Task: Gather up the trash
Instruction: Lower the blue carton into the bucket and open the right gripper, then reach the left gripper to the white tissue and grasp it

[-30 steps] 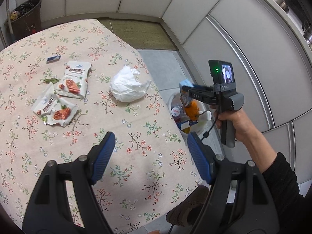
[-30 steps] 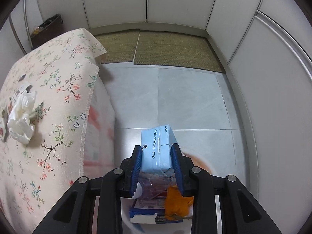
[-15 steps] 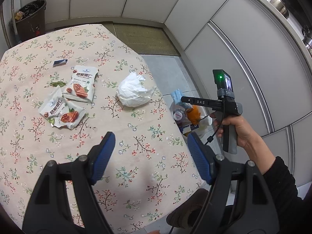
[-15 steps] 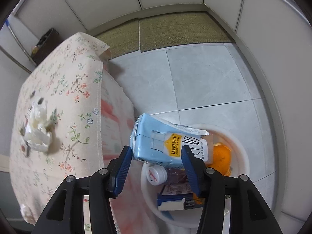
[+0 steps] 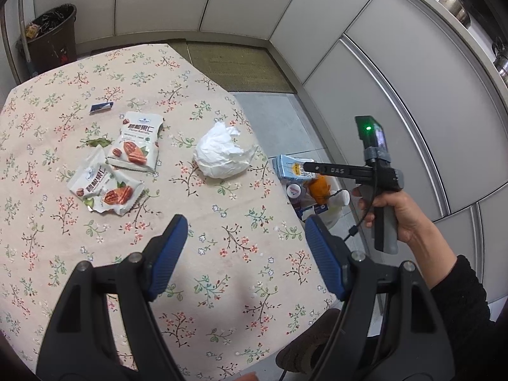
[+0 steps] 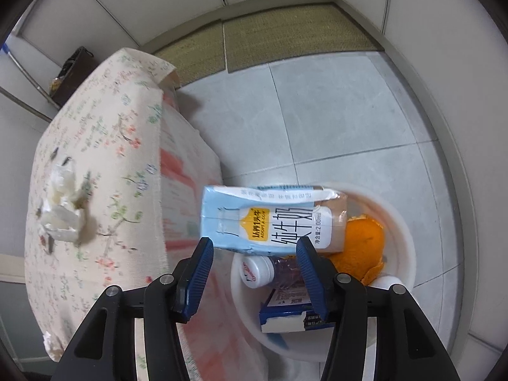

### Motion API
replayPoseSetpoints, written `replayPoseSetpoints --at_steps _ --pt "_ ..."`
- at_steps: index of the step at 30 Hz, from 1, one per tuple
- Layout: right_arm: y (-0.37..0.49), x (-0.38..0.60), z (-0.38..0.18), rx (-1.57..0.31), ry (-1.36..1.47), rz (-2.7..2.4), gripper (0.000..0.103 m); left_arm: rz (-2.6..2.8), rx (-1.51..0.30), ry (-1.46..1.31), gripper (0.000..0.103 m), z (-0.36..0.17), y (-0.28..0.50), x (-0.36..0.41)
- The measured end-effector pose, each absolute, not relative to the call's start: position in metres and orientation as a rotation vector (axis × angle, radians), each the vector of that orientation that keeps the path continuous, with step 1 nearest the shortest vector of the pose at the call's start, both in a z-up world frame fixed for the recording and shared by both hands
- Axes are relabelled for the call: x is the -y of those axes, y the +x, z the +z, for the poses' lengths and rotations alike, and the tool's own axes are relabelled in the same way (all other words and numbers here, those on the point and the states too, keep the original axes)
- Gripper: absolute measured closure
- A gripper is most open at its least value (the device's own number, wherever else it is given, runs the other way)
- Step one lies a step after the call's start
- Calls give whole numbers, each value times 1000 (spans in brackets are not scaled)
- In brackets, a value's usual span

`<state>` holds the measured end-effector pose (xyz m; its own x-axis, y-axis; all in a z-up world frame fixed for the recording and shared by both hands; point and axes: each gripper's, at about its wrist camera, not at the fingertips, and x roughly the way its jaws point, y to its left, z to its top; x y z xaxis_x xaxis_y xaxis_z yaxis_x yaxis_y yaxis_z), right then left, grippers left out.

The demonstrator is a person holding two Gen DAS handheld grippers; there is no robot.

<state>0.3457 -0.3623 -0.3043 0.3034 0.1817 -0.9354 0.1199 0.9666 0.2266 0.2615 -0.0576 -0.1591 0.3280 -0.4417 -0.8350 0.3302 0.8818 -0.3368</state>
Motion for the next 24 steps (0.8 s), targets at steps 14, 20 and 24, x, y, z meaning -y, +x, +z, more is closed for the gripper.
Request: replayPoseSetpoints --at_steps 14,20,24 --pt "293 320 -185 -1107 124 15 28 -290 -997 -68 0 -121 241 -22" --pt "267 284 -157 -1062 90 48 26 -213 -969 -40 0 -120 227 -66" --pt "257 254 -156 -1048 37 63 21 -189 -1029 -54 0 -139 231 -91"
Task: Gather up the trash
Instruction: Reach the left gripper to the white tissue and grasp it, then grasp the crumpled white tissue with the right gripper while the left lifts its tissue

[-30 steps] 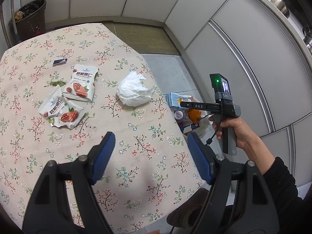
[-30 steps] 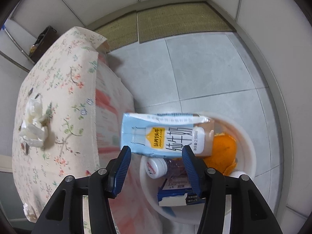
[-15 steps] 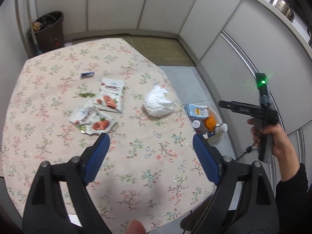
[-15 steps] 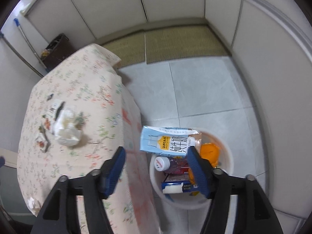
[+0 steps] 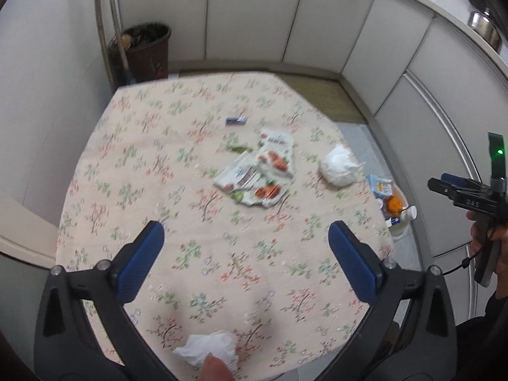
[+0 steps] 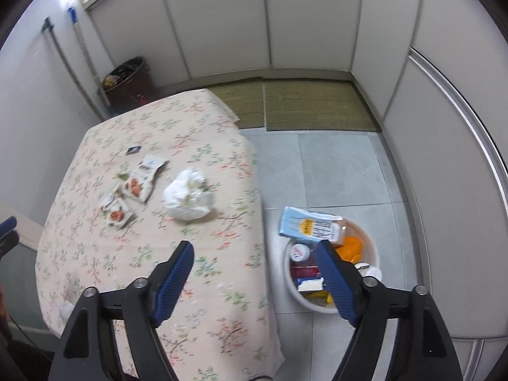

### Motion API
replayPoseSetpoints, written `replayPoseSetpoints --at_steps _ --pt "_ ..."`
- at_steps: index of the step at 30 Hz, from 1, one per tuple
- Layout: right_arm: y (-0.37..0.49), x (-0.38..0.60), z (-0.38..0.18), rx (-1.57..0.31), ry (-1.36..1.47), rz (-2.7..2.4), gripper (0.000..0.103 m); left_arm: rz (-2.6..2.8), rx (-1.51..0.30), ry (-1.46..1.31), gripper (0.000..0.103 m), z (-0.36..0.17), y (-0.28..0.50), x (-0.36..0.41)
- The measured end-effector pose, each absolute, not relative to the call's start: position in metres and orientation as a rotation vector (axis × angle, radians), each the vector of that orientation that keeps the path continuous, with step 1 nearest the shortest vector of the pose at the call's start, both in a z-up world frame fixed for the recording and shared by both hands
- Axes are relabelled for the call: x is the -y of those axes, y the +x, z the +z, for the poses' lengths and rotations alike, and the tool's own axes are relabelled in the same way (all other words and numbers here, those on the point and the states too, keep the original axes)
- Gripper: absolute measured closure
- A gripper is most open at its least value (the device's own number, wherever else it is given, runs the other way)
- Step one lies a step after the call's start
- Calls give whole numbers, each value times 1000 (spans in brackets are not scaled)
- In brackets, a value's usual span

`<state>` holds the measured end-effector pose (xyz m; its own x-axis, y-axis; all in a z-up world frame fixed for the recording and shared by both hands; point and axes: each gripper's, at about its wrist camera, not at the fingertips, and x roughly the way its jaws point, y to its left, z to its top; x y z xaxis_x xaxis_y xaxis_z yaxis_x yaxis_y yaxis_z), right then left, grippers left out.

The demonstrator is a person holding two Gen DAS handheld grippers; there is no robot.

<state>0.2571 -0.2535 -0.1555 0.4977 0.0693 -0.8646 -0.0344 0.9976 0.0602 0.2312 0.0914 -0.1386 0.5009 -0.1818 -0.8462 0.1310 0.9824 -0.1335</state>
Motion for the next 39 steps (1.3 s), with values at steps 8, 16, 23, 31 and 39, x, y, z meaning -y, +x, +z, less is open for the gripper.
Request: replayPoseSetpoints --at_steps 8,16,23,31,39 --pt "259 199 -175 -1098 -41 128 21 -245 -1337 -139 0 -187 228 -128" --pt "269 167 -196 -1155 -105 184 21 -323 -1572 5 6 -244 167 -121" --pt "283 155 -206 -1163 -108 152 21 -265 -1649 -17 39 -292 155 -125" --pt "298 161 -203 -1123 -86 111 21 -296 -1430 -42 69 -249 162 -117" --pt "333 165 -218 -1090 -12 91 21 -315 -1324 -89 69 -217 179 -113"
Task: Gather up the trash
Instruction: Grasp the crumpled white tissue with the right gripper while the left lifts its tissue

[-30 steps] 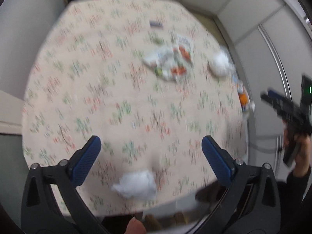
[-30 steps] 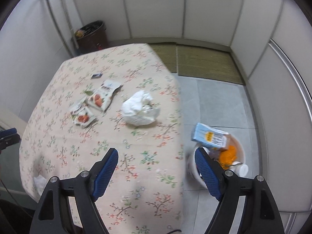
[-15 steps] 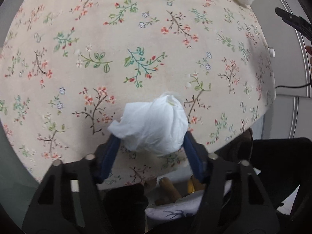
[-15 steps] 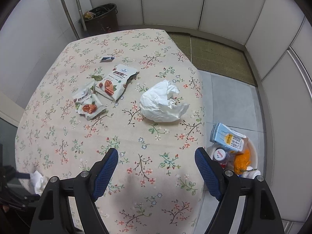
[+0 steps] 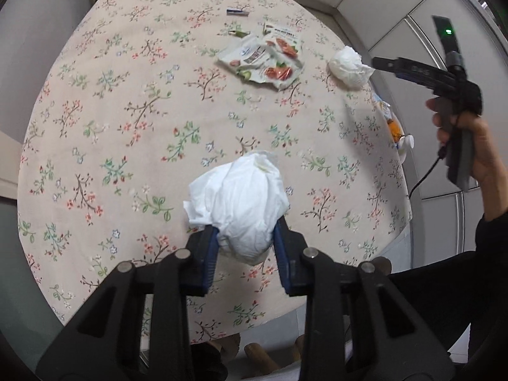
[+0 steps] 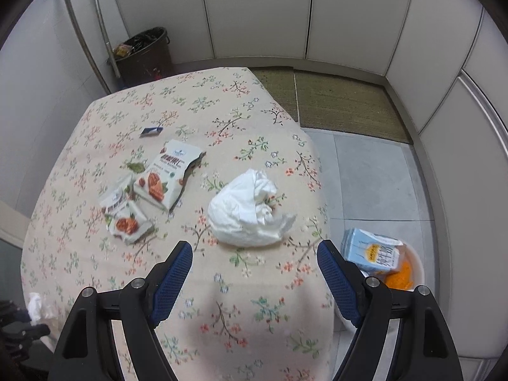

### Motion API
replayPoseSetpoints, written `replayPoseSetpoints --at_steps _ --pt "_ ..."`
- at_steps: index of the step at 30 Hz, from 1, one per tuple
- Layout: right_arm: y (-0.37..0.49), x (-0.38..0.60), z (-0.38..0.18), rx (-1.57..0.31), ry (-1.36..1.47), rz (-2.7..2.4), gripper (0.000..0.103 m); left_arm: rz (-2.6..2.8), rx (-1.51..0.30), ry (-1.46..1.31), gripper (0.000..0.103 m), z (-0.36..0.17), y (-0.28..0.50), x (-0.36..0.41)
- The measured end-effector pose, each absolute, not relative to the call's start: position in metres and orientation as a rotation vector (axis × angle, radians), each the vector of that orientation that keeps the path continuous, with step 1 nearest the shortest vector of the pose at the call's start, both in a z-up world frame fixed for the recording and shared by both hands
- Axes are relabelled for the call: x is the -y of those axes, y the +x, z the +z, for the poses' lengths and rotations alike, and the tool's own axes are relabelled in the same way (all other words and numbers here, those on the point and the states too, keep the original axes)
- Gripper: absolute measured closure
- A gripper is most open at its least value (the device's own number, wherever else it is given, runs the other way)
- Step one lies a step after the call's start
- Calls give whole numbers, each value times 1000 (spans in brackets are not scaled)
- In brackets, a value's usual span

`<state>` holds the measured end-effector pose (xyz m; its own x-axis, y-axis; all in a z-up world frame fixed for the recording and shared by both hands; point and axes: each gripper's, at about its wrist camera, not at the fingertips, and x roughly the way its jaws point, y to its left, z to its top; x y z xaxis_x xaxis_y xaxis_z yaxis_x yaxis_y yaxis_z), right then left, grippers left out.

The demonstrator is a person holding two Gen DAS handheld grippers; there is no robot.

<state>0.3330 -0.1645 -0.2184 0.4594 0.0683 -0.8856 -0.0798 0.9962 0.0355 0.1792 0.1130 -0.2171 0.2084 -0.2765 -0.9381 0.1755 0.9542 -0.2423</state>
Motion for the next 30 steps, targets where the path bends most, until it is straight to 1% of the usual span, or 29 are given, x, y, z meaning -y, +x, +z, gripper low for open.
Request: replayPoseSetpoints --at_steps 3,8,11,12,14,15,16,17,21,23,27,30 --pt "348 160 -235 -1107 7 90 21 -321 -1323 -90 69 -217 186 -108" --pt "365 154 -260 -1126 29 95 36 -325 -1320 -94 69 -215 192 -103" --pt "372 153 -274 -1133 69 110 48 -315 -1321 -90 69 -218 195 -100" --pt "373 154 -277 -1134 95 117 51 -312 -1323 -91 69 -219 197 -99" --pt "373 158 -283 -1135 159 131 67 -301 -1323 -88 69 -219 199 -98" --pt "373 158 -282 -1123 163 134 71 -290 -1319 -83 69 -218 200 -96" --pt "372 158 -280 -1116 163 140 78 -280 -1310 -77 69 -217 201 -95" --pt "371 158 -278 -1116 164 147 82 -275 -1302 -74 69 -216 203 -92" --pt "363 166 -264 -1114 160 172 84 -285 -1262 -60 69 -203 208 -78" --pt "354 182 -248 -1094 183 176 85 -307 -1243 -56 69 -197 211 -65" --pt "334 226 -210 -1047 200 173 85 -378 -1208 -38 69 -186 216 -26" --pt "308 280 -192 -1039 215 127 85 -448 -1188 -16 69 -181 218 11"
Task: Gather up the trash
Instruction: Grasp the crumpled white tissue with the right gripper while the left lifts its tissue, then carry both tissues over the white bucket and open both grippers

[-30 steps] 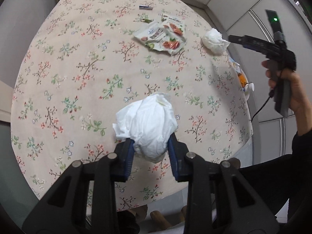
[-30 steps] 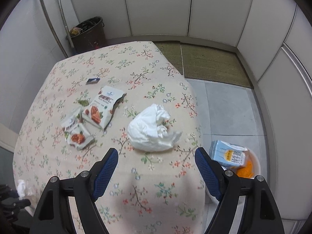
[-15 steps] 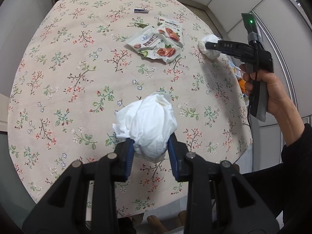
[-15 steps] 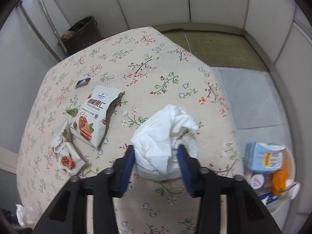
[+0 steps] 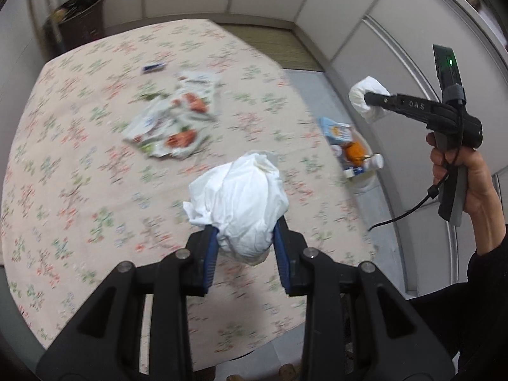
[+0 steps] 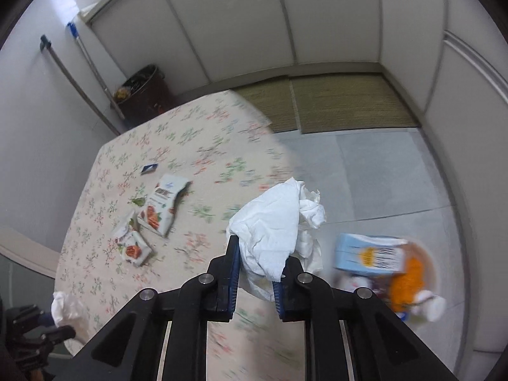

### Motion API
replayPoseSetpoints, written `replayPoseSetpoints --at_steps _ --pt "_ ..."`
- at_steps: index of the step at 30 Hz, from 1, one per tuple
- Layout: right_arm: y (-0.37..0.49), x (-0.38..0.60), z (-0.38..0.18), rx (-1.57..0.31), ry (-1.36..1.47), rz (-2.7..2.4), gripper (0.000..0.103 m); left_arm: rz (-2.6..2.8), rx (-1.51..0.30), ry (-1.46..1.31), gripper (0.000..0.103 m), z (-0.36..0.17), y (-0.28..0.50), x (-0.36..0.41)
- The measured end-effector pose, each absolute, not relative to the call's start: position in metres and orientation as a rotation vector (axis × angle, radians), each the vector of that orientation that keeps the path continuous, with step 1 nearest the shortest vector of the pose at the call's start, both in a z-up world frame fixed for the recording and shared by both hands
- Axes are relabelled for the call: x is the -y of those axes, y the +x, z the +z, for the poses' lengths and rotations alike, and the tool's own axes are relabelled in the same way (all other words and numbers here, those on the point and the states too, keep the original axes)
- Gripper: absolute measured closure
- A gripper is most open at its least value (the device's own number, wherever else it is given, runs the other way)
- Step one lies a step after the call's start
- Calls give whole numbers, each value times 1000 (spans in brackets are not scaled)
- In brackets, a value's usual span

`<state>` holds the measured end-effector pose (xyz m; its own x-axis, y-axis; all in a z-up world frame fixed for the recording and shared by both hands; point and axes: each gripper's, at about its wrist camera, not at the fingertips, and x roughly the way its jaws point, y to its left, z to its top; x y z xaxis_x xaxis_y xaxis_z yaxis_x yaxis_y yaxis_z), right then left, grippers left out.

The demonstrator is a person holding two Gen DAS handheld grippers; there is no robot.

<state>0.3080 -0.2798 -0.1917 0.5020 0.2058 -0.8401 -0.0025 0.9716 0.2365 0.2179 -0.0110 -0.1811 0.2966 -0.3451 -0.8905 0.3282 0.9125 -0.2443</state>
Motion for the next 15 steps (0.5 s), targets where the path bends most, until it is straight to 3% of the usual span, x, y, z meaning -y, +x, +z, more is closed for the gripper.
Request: replayPoseSetpoints --at_steps 9,15 --pt "244 419 -214 -1113 384 -79 84 -680 -1179 85 69 -190 221 139" --pt "226 454 -228 -1137 416 -112 84 -777 -1213 169 69 -222 233 227"
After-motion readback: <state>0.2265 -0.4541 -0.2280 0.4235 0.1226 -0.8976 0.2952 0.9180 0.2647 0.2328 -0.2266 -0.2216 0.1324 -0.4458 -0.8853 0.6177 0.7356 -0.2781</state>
